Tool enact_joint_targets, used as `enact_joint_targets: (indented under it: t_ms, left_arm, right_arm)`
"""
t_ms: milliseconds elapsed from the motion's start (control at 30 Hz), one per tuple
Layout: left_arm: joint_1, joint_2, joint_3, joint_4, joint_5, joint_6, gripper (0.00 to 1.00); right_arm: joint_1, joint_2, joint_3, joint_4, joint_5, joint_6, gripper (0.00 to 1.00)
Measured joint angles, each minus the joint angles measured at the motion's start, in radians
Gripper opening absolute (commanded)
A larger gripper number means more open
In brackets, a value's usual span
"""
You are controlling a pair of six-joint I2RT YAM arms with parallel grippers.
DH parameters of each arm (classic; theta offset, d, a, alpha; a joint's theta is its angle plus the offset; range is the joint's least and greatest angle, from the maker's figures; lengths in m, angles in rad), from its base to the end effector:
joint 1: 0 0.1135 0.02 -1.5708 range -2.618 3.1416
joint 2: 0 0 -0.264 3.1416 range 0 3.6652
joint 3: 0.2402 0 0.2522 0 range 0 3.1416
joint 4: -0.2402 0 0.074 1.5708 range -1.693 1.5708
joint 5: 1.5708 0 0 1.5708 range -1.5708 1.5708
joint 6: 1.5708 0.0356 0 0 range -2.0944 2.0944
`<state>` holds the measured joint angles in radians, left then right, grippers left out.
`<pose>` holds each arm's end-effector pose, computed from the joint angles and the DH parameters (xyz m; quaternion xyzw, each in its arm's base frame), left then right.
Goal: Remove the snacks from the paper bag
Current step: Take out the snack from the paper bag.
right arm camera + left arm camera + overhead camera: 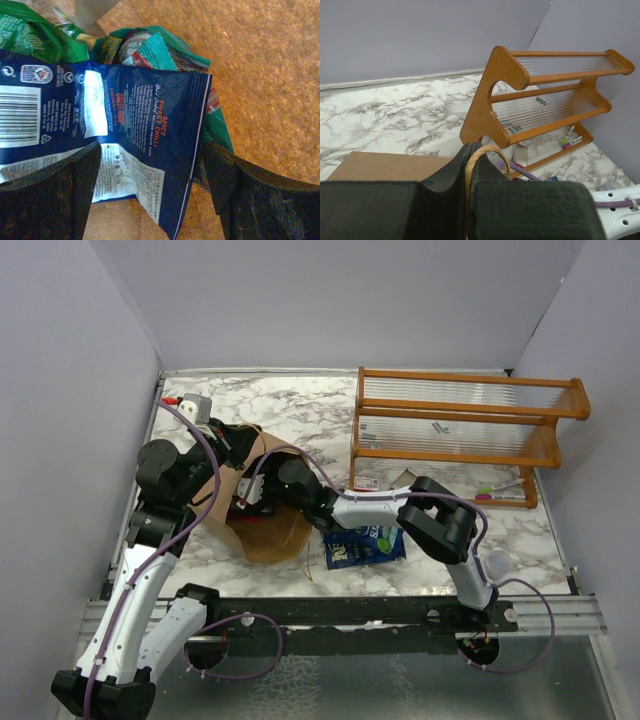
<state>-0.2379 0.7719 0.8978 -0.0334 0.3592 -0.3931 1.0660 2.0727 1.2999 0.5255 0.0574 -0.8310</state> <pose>0.1653 -0.0530 0.3978 0.0802 0.6711 -0.3400 0.6539 0.2293 0.4108 0.1901 -0.6305 0.4740 0.0495 0.6127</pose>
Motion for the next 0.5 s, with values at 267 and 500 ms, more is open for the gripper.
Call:
enact_joint_targets:
  t_ms: [267, 500]
  left_arm:
    - [0.0, -0.003, 0.0, 0.0, 0.0, 0.0, 0.0]
    - [0.0, -0.005, 0.0, -0.001, -0.003, 0.001, 0.0]
  right_arm:
    - [-0.01, 0.052, 0.064, -0.001, -0.006, -0.003, 0.34]
    - [-0.014, 0.061, 0.069, -0.023, -0.042, 0.032, 0.01]
